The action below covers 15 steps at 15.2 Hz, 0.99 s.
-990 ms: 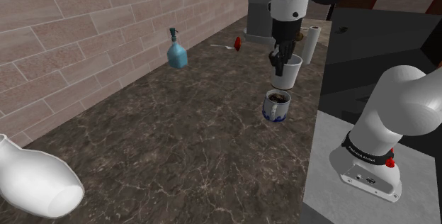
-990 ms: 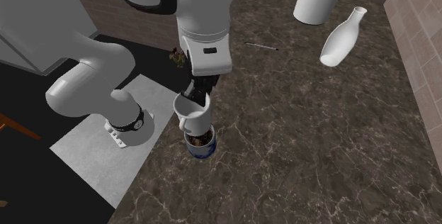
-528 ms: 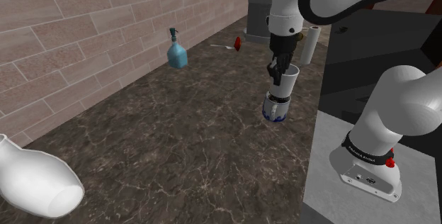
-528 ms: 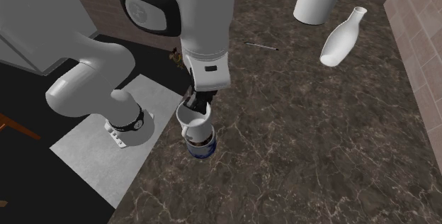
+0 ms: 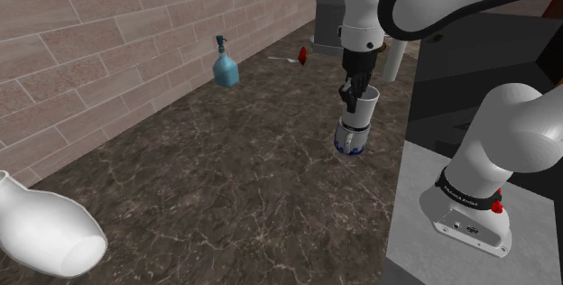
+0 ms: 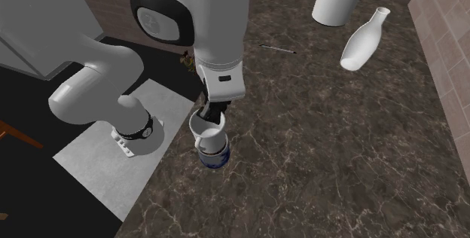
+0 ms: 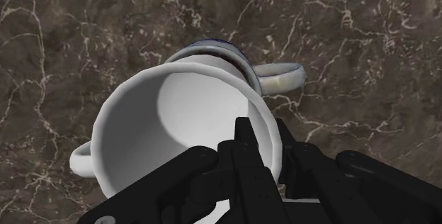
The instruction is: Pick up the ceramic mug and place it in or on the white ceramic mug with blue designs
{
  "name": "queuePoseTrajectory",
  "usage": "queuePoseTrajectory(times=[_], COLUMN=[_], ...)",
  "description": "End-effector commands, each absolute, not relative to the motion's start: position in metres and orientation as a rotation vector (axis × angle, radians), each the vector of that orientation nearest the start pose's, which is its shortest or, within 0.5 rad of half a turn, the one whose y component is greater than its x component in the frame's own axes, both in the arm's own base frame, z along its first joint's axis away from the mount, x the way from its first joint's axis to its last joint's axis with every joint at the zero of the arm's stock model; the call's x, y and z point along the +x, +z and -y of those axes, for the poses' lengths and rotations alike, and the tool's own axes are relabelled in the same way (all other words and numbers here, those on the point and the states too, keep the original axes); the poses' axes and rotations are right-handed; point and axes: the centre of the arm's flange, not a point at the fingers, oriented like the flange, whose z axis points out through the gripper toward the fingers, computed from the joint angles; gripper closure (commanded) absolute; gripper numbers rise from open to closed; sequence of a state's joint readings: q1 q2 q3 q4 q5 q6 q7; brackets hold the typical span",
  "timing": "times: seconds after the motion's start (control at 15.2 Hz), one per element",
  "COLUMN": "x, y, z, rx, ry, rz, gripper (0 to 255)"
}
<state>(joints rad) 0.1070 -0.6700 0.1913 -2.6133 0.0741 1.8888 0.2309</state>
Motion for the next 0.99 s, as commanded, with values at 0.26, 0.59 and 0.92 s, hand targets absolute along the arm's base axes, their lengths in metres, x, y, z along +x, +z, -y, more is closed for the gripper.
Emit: queuePoseTrajectory(times=[0.26, 0.59, 0.92], x=[0.323, 0.324, 0.326], y=[0.45, 0.477, 0.5], z=[-0.106, -0.107, -0.108], rx=[-3.204, -3.204, -3.204], ry=[0.086, 0.086, 0.086], rz=[-0.004, -0.004, -0.004], gripper=[0, 0, 0])
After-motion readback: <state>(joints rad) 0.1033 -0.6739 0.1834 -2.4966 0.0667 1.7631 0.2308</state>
